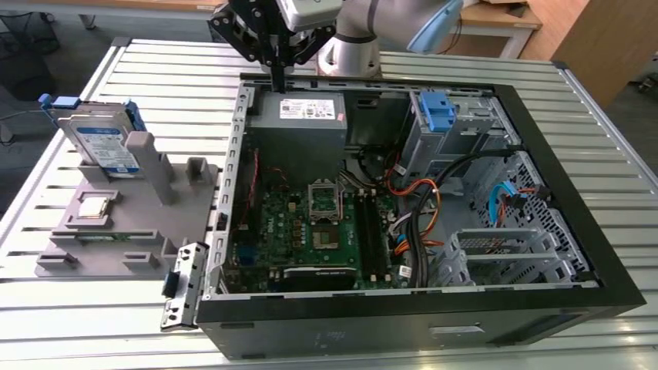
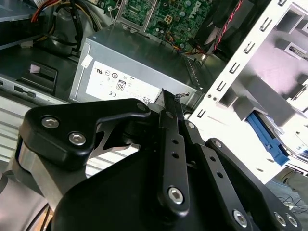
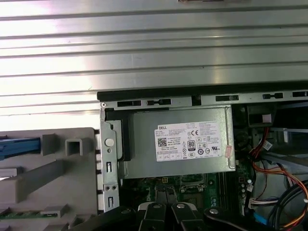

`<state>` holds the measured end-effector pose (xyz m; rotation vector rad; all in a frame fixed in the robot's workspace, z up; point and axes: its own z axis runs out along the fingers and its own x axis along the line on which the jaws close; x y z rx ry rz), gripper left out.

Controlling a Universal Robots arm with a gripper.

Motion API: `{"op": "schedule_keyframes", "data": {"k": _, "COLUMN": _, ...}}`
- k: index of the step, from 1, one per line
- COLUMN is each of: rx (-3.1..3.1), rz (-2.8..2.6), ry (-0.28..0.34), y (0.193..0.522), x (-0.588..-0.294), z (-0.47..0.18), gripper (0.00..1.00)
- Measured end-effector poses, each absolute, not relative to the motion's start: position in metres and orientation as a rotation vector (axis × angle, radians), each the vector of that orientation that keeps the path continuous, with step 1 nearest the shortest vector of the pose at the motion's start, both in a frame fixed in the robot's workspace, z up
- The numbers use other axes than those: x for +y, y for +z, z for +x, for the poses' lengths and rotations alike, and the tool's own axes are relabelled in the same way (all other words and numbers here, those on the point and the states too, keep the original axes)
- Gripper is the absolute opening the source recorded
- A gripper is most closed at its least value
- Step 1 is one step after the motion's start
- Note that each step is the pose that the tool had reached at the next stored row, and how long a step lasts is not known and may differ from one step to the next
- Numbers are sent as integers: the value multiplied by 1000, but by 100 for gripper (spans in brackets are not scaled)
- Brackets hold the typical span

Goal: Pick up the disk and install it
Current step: 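Reach for the disk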

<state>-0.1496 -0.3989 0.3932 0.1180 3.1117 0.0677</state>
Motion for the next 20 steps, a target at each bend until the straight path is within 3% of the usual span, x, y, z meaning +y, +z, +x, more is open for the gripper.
{"op": "schedule_keyframes", "data": {"k": 20, "rx": 3112, "rz": 118, "ry": 68, "y": 393, "x": -399, "z": -169, "gripper": 11}}
